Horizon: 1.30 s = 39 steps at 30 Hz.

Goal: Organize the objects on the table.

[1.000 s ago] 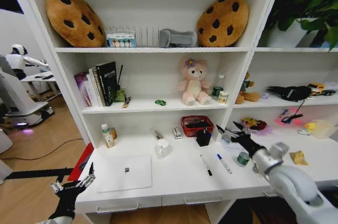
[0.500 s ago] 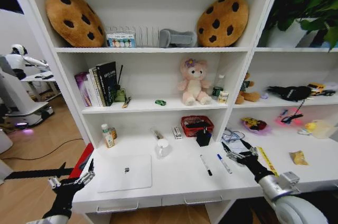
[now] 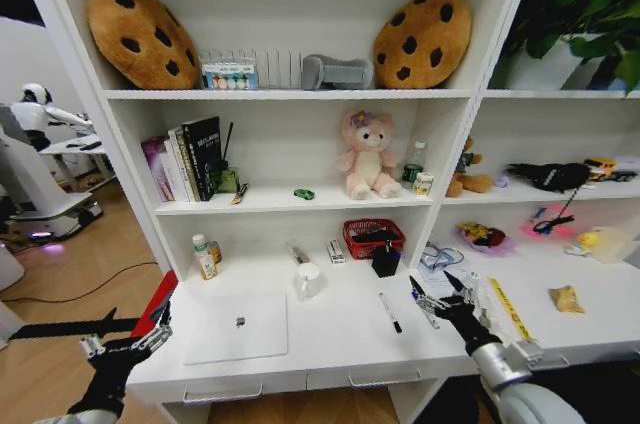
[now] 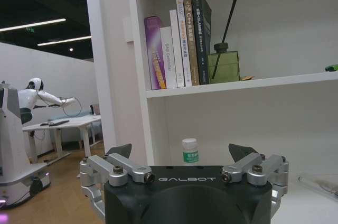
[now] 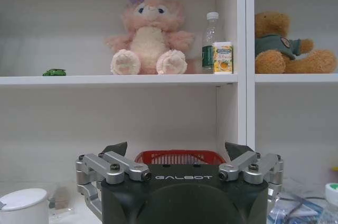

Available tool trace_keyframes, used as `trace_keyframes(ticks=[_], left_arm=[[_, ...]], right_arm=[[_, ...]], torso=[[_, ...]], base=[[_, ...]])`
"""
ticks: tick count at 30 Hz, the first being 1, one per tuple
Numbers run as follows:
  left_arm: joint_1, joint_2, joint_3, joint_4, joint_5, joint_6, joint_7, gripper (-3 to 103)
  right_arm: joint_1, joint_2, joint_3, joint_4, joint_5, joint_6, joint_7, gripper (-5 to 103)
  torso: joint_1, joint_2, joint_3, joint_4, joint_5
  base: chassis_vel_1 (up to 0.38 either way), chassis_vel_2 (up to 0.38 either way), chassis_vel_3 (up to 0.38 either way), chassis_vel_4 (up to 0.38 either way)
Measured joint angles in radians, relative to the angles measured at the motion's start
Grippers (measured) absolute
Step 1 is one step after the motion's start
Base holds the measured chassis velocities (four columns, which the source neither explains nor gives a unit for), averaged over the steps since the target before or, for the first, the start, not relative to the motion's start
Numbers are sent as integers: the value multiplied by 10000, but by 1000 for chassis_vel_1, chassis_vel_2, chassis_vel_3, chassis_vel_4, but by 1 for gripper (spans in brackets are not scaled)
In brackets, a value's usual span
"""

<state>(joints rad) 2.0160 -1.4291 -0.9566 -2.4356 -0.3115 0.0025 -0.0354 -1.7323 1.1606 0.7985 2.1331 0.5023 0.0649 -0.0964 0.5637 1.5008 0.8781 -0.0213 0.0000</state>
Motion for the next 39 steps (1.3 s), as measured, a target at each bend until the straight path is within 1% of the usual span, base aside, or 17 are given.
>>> trace_keyframes(ticks=[3,15,17,19,21,22,23,26,27,29,30,32,33,35,36,38,39], left_arm=[[-3,-1,4,6,4,0,0,100],[-8,-5,11,18,11,-5,0,100],[-11,-7,16,21,13,-7,0,100],[-11,-8,17,22,14,-8,2,100],[-12,-10,19,23,16,-10,5,100],[-12,-10,19,23,16,-10,5,100],[-12,-10,21,23,17,-12,7,100],[-13,-8,21,27,17,-13,8,100],[-13,-8,21,27,17,-13,8,100],[-12,-7,19,28,18,-15,5,100],[-12,-7,19,28,18,-15,5,100],[-14,-7,18,29,18,-18,3,100],[-14,-7,18,29,18,-18,3,100],[-13,-8,18,30,18,-21,2,100],[-13,-8,18,30,18,-21,2,100],[-13,-8,20,29,18,-23,3,100],[-13,-8,20,29,18,-23,3,100]], right_arm=[[-268,297,-79,204,-182,-54,99,100],[-372,387,-103,97,-252,31,-2,100],[-272,313,-257,23,-95,139,-399,100],[-171,267,-385,5,-27,105,-437,100],[226,88,-798,-165,214,-444,-488,100],[226,88,-798,-165,214,-444,-488,100],[660,-28,-1135,-366,451,-1027,-360,100],[1795,-343,-1781,-999,1049,-2428,262,100],[1795,-343,-1781,-999,1049,-2428,262,100],[2648,-811,-2227,-1759,1063,-3018,640,100],[2648,-811,-2227,-1759,1063,-3018,640,100],[3389,-1258,-2639,-2536,1009,-3627,882,100],[3389,-1258,-2639,-2536,1009,-3627,882,100],[4030,-1538,-3195,-3219,981,-3936,1111,100],[4030,-1538,-3195,-3219,981,-3936,1111,100],[4555,-1621,-3828,-3808,908,-4092,1180,100],[4555,-1621,-3828,-3808,908,-4092,1180,100]], torso=[[0,1,0,-1,-2],[0,0,0,0,-2],[0,0,0,-2,0],[0,0,0,-1,1],[0,0,1,0,2],[0,0,1,0,2],[0,0,1,0,7],[0,0,0,2,0],[0,0,0,2,0],[0,0,1,4,0],[0,0,1,4,0],[2,0,1,2,-3],[2,0,1,2,-3],[2,-1,2,0,0],[2,-1,2,0,0],[2,-1,2,0,0],[2,-1,2,0,0]], base=[[0,0,0,0],[-23,-26,30,23],[-117,-88,117,105],[-132,-136,127,139],[-106,-155,106,125],[-80,-155,93,111],[-62,-90,29,51],[-26,-34,5,20],[0,0,0,0],[49,54,-29,-32],[56,52,-31,-37],[20,26,2,-22],[0,0,0,0],[0,0,0,0],[0,0,0,0],[0,0,0,0],[0,0,0,0]])
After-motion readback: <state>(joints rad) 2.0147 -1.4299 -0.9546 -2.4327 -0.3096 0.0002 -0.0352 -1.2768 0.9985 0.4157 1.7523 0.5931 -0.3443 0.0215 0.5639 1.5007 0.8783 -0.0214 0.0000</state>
